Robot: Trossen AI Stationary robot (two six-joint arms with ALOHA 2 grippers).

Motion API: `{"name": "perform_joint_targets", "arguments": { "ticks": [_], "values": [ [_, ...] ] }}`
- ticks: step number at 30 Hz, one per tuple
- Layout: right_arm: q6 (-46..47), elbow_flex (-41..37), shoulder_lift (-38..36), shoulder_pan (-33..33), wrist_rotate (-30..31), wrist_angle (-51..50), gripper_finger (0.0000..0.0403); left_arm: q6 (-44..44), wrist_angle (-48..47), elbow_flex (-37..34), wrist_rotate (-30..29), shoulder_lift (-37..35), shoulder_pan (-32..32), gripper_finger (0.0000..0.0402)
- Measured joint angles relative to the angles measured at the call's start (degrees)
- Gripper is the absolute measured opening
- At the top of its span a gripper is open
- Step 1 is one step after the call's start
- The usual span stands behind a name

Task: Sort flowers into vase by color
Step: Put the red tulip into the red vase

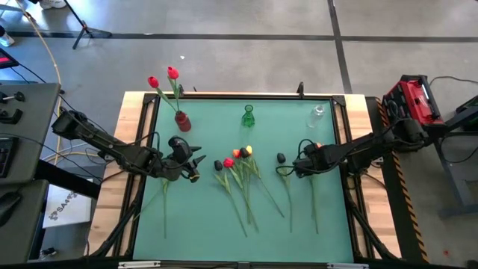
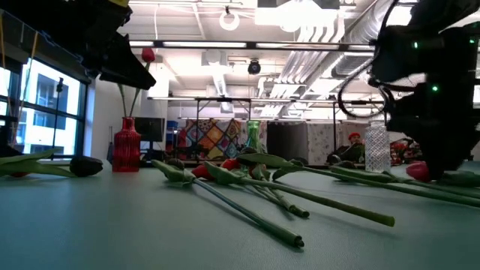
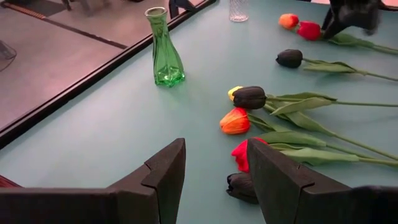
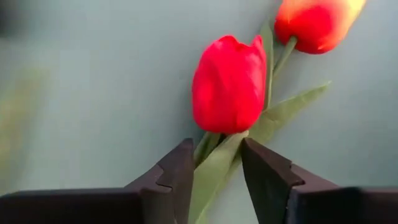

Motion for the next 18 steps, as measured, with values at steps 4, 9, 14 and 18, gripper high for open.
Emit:
{"name": "perform_joint_targets", "arguments": {
  "ticks": [4, 9, 14, 18],
  "values": [
    [-5.56, 2.39, 0.0, 1.91, 2.89, 7.44, 0.011, 0.0, -0.02, 0.0, -0.01, 0.0, 0.0, 0.0158],
    [-6.11, 5.08, 0.0, 2.44, 3.8, 6.59, 0.0106, 0.0, -0.02, 0.0, -0.42, 0.0, 0.0, 0.0158],
    [-5.91, 5.22, 0.0, 2.45, 2.11, 6.26, 0.0106, 0.0, -0.02, 0.0, -0.42, 0.0, 0.0, 0.0158],
    [-5.49, 5.22, 0.0, 3.19, 1.67, 6.57, 0.0106, 0.0, -0.02, 0.0, -0.42, 0.0, 0.0, 0.0158]
  ]
}}
